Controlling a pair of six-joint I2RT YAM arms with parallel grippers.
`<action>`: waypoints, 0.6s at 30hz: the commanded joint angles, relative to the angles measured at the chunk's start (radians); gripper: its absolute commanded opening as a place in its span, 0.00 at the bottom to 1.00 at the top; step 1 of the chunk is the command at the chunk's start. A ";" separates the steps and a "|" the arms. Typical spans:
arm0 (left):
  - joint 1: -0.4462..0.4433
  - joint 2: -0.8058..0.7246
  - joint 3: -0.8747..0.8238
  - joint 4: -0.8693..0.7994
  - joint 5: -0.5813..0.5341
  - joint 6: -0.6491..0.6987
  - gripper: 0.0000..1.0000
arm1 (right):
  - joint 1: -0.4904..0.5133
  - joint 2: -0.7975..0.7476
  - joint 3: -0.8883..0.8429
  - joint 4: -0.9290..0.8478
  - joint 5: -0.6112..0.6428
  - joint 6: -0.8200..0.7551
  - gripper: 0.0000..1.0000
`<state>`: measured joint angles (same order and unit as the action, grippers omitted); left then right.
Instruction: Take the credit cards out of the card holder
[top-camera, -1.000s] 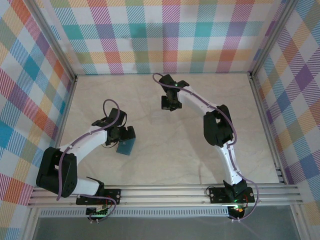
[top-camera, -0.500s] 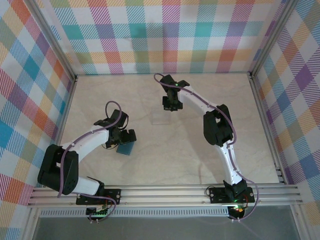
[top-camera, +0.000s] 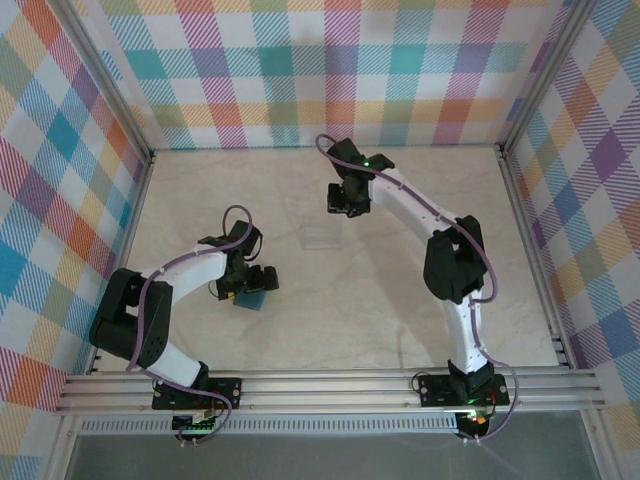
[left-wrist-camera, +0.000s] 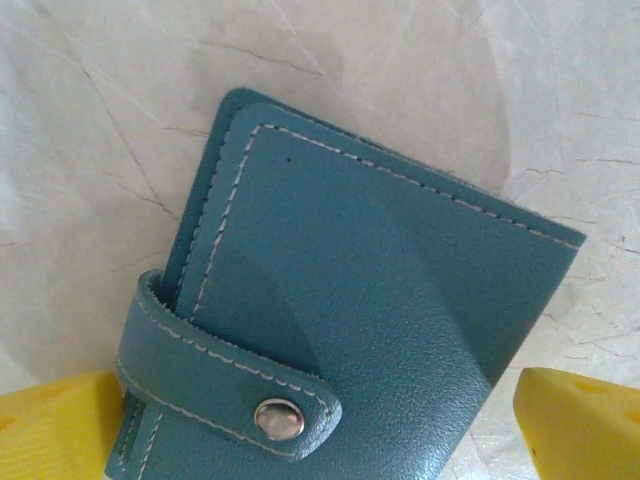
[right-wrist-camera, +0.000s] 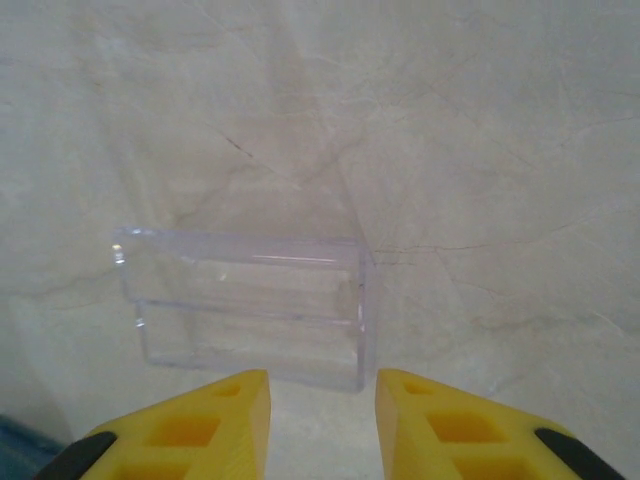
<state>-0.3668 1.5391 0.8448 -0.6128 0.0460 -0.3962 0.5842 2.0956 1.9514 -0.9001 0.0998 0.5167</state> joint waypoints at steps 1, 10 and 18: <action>-0.034 0.012 0.036 -0.038 0.039 0.029 1.00 | 0.002 -0.067 -0.044 0.003 -0.022 0.003 0.35; -0.169 0.084 0.098 -0.077 -0.015 -0.016 0.90 | -0.006 -0.234 -0.291 0.120 -0.129 0.029 0.38; -0.300 0.134 0.149 -0.104 -0.041 -0.100 0.75 | -0.008 -0.356 -0.501 0.180 -0.142 0.034 0.39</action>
<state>-0.6224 1.6527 0.9649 -0.6754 0.0086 -0.4526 0.5819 1.7885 1.4910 -0.7521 -0.0200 0.5354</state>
